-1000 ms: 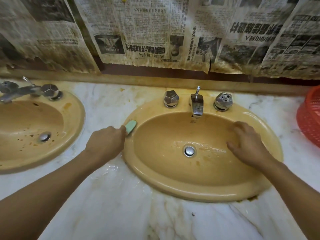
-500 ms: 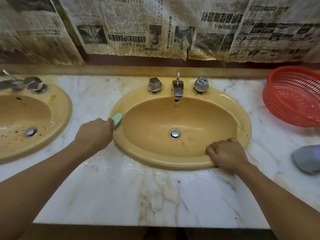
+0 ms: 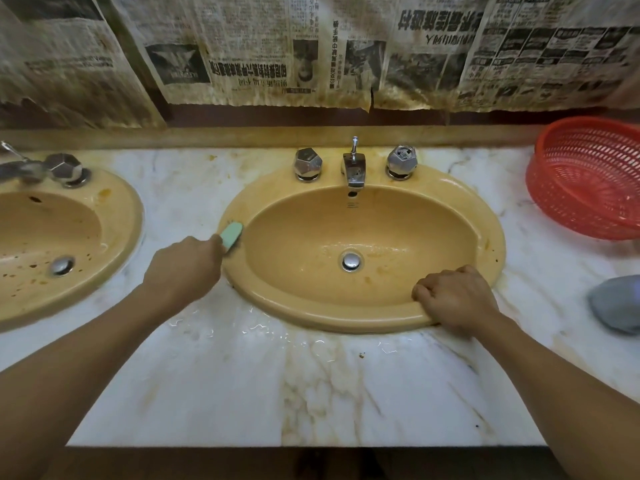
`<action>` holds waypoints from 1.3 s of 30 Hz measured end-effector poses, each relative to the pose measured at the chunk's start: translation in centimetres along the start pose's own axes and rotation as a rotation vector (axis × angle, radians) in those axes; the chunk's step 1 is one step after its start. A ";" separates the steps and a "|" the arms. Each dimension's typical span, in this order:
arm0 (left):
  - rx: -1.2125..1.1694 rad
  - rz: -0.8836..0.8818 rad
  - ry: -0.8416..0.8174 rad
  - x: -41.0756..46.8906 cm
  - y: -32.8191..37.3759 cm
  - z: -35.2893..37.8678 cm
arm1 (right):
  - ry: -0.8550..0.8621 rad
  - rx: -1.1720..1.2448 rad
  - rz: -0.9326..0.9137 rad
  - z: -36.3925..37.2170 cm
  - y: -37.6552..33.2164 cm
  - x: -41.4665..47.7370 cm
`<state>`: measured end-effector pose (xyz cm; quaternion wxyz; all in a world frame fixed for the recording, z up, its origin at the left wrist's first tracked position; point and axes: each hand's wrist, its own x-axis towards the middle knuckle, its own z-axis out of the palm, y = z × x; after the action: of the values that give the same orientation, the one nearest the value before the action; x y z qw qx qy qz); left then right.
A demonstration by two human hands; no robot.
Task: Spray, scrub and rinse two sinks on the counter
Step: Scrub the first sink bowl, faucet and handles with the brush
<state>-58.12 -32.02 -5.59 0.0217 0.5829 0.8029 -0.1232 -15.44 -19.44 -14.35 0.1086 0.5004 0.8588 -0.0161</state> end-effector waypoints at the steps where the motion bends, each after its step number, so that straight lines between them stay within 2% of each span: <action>1: 0.009 0.004 0.006 1.4 -0.1 -0.2 | 0.009 -0.001 0.002 0.0 0.0 0.1; 7: -0.048 0.013 0.007 9.2 2.8 -2.3 | 0.031 -0.007 0.016 0.3 0.3 0.1; 13: -0.021 -0.013 0.010 -0.3 0.1 0.3 | 0.000 -0.013 -0.002 -0.7 -0.2 -0.2; 20: -0.080 -0.033 -0.004 6.2 1.7 -1.0 | -0.032 -0.037 0.017 -0.9 -0.4 -0.1; 27: -0.154 -0.054 0.001 -1.2 1.6 0.2 | -0.040 0.084 0.080 -1.6 -0.9 -0.3; 29: -0.218 -0.012 0.000 -0.9 4.9 -0.5 | -0.051 0.292 0.166 -2.3 -1.8 -0.1; 32: -0.477 0.031 0.025 0.1 12.2 -1.1 | -0.042 1.023 0.319 -4.4 -5.5 1.2; 34: -0.636 0.037 0.022 0.6 17.0 -1.8 | -0.111 1.391 0.404 -6.4 -8.4 2.4; 36: -0.741 0.069 -0.015 0.8 20.7 -2.5 | -0.176 1.607 0.491 -7.7 -10.1 3.9; 39: -0.813 0.164 -0.083 1.1 23.6 -2.9 | -0.113 1.791 0.715 -8.4 -9.3 5.7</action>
<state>-35.90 -23.52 -7.08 0.2919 0.5833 0.7357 0.1824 -27.63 -18.00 -8.04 -0.2737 0.6282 0.3185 -0.6550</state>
